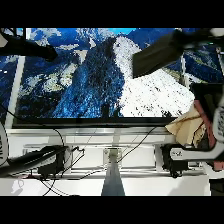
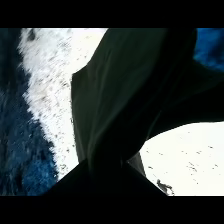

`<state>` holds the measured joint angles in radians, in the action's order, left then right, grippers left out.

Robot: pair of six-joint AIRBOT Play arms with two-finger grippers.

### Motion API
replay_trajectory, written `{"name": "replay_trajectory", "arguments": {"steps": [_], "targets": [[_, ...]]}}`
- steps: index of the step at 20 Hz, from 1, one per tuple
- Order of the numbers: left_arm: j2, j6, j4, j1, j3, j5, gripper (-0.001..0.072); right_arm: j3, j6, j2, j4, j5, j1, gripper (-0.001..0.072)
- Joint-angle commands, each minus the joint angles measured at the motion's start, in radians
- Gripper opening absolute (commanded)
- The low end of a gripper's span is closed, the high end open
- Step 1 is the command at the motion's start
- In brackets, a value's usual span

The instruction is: Fold the clothes and pants, and hang the long-sleeved shirts on hangers.

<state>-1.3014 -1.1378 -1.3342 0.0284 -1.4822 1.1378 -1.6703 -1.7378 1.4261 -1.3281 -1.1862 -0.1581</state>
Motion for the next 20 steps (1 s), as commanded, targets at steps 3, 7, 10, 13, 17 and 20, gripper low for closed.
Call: {"name": "replay_trajectory", "arguments": {"steps": [3, 7, 10, 13, 17, 20], "targets": [[0.012, 0.000, -0.023, 0.003, 0.000, 0.005, 0.0710, -0.002, -0.341, -0.327, -0.455, -0.387, -0.203, 0.0014], [0.012, 0.000, -0.023, 0.003, 0.000, 0.004, 0.0710, -0.002, -0.408, -0.513, -0.650, -0.534, -0.389, 0.0014], [0.012, 0.000, -0.023, 0.003, 0.000, 0.004, 0.0710, -0.002, -0.444, -0.601, -0.711, -0.563, -0.533, 0.0014], [0.012, 0.000, -0.023, 0.003, 0.000, 0.004, 0.0710, -0.002, -0.445, -0.622, -0.709, -0.599, -0.632, 0.0159], [0.012, 0.000, -0.024, 0.003, 0.000, 0.004, 0.0710, -0.002, -0.441, -0.609, -0.646, -0.601, -0.652, 0.0659], [0.012, 0.000, -0.023, 0.003, 0.000, 0.004, 0.0710, 0.001, -0.353, -0.586, -0.485, -0.557, -0.652, 0.0224]]}}
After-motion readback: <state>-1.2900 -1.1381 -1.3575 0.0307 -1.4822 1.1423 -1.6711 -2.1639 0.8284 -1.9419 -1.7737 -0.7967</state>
